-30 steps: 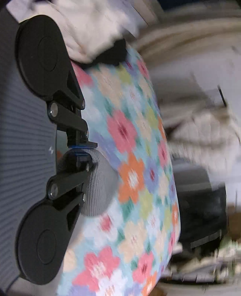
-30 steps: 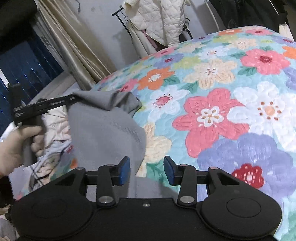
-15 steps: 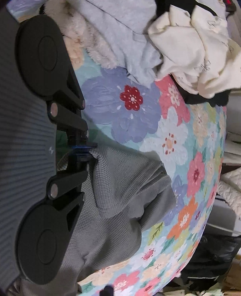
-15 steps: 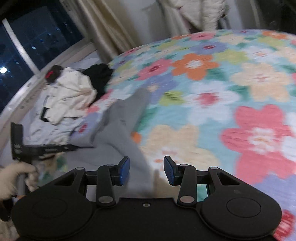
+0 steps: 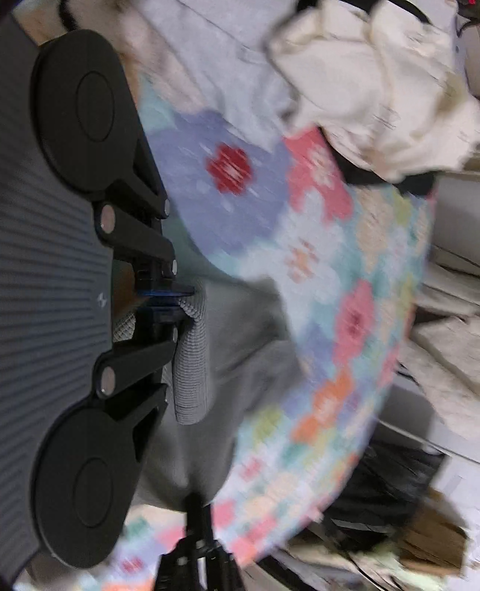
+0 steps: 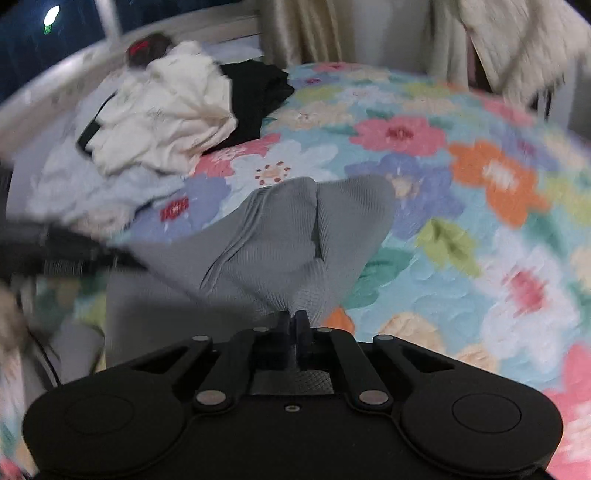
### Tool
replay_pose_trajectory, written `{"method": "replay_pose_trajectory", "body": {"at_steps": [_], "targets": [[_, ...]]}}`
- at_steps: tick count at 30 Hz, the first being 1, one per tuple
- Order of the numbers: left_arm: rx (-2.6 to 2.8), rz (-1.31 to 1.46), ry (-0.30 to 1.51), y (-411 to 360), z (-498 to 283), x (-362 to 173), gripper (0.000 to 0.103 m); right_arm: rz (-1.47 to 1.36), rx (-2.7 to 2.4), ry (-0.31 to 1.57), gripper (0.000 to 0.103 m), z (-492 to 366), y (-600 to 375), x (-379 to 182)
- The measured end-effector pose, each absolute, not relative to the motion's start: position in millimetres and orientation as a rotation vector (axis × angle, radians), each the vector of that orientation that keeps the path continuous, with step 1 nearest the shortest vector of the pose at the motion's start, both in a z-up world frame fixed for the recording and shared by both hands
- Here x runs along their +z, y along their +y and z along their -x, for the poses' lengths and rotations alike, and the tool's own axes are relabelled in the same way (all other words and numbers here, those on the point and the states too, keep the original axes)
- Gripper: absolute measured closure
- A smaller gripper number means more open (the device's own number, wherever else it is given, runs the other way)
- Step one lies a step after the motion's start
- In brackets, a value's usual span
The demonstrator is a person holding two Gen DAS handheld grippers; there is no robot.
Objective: Fold clothes
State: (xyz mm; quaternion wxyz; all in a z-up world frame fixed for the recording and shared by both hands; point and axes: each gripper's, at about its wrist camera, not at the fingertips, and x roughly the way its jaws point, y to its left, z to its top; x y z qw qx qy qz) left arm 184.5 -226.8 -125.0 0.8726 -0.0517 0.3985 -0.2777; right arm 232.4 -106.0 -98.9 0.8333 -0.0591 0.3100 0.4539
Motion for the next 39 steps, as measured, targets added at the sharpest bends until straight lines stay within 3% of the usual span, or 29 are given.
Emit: {"method": "replay_pose_trajectory", "body": {"at_steps": [2, 7, 10, 13, 17, 22, 30, 39], "targets": [[-0.665, 0.159, 0.788, -239.1, -186.2, -107.8, 0.091, 0.257, 0.928, 0.619, 0.100, -215.4, -120.2, -72.0], [-0.791, 0.195, 0.662, -276.4, -186.1, -73.1, 0.046, 0.430, 0.697, 0.606, 0.101, -236.2, -178.0, -13.7], [-0.816, 0.178, 0.627, -289.1, -187.9, -67.8, 0.037, 0.461, 0.488, 0.634, 0.101, -278.2, -217.2, 7.1], [-0.785, 0.114, 0.693, -298.7, -196.8, -86.5, 0.034, 0.380, 0.290, 0.671, 0.102, -322.9, -262.5, 2.8], [-0.743, 0.022, 0.845, -313.2, -211.5, -128.5, 0.033, 0.248, 0.139, 0.764, 0.101, -353.8, -316.2, -51.8], [-0.798, 0.017, 0.911, -329.7, -216.1, -159.0, 0.033, 0.084, 0.252, 0.813, 0.101, -350.8, -342.6, -91.6], [-0.817, 0.029, 0.964, -382.0, -248.9, -191.0, 0.030, -0.015, 0.374, 0.840, 0.100, -331.9, -354.6, -107.6], [-0.757, -0.040, 0.985, -433.1, -250.5, -196.1, 0.000, -0.028, 0.445, 0.850, 0.100, -322.8, -359.9, -120.2]]}}
